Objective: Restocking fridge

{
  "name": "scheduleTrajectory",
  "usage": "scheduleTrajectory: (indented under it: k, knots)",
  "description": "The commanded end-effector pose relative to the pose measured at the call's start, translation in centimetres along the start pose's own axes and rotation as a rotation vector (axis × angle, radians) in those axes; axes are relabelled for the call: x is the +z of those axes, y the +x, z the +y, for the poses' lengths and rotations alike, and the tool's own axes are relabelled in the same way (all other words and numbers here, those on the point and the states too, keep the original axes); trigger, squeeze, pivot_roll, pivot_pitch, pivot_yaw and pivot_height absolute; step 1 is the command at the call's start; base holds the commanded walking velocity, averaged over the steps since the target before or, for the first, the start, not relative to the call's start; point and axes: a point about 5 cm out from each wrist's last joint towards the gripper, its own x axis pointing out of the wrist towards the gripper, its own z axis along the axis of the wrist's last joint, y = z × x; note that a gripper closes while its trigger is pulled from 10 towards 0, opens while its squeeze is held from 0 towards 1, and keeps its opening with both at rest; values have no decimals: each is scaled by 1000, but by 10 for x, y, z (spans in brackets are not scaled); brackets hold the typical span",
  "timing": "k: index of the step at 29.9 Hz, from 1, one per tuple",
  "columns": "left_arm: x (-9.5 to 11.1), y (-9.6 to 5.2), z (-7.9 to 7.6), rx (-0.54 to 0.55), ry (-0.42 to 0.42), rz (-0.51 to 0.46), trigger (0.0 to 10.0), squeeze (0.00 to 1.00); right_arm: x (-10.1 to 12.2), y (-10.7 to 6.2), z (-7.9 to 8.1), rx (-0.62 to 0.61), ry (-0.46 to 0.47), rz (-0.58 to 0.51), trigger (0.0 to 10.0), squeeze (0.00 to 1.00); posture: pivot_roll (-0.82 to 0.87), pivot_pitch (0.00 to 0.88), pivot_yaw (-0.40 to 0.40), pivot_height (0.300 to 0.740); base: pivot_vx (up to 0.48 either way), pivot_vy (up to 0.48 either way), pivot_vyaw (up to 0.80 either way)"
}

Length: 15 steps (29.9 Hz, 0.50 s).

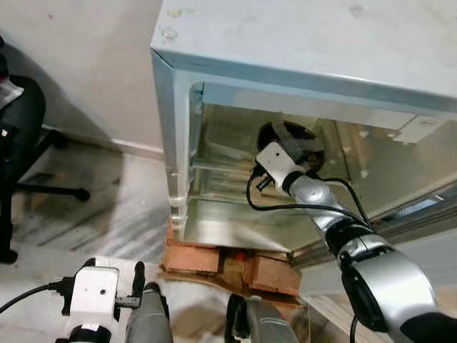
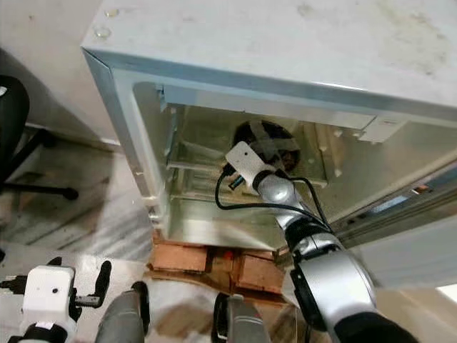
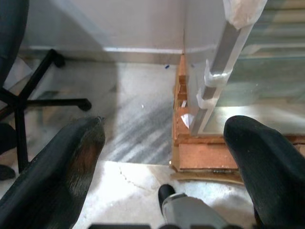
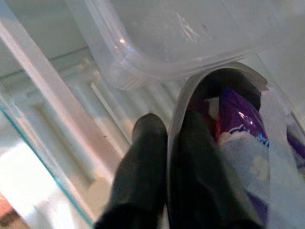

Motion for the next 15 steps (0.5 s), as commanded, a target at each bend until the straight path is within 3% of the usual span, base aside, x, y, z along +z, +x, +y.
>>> scheduleTrajectory:
  k: [1, 5, 15]
  knots:
    - [-2, -5, -1, 9, -6, 28, 10000, 0, -2, 0, -3, -12, -85, 24, 10000, 1000, 263, 341, -169, 740, 0, 0, 0]
    - [-3, -6, -1, 15, -8, 37, 10000, 0, -5, -1, -6, -25, -211, 49, 10000, 1000, 262, 334, -170, 740, 0, 0, 0]
    - [-4, 6, 1, 15, -9, 35, 10000, 0, -14, -7, -29, -145, -257, 110, 10000, 1000, 262, 292, -158, 740, 0, 0, 0]
